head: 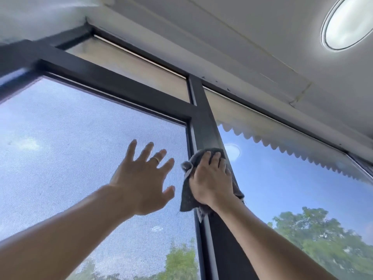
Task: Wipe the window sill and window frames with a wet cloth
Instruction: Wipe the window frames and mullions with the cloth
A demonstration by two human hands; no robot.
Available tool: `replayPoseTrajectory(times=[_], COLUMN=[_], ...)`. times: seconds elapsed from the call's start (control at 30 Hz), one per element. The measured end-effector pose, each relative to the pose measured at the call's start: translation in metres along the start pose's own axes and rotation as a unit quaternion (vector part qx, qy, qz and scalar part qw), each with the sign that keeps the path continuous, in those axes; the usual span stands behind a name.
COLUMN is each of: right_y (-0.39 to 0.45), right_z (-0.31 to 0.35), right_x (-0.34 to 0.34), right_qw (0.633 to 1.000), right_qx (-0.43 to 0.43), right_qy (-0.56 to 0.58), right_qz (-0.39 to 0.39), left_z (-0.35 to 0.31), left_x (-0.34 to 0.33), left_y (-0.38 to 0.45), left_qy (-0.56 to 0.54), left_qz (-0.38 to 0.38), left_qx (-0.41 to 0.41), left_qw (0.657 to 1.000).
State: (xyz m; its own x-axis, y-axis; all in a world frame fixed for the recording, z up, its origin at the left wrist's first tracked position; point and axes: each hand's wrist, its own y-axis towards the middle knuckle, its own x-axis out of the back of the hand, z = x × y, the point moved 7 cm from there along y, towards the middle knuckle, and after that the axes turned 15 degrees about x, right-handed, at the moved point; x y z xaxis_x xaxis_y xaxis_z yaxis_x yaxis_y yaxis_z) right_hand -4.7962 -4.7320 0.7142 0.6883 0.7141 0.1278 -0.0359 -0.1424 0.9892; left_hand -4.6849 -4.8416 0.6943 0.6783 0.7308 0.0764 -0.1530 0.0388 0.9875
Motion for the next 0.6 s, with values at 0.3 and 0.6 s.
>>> replayPoseTrajectory(times=[0.3, 0.6], right_y=[0.013, 0.073], right_z=[-0.003, -0.002], right_x=[-0.004, 0.006], right_qw=[0.999, 0.998], right_qx=[0.027, -0.004], right_qy=[0.039, 0.05], right_qz=[-0.019, -0.044], left_z=[0.008, 0.009], left_x=[0.003, 0.012], left_y=[0.032, 0.06], left_qy=[0.012, -0.005], left_qz=[-0.012, -0.024], left_qx=[0.001, -0.004], left_qw=[1.0, 1.0])
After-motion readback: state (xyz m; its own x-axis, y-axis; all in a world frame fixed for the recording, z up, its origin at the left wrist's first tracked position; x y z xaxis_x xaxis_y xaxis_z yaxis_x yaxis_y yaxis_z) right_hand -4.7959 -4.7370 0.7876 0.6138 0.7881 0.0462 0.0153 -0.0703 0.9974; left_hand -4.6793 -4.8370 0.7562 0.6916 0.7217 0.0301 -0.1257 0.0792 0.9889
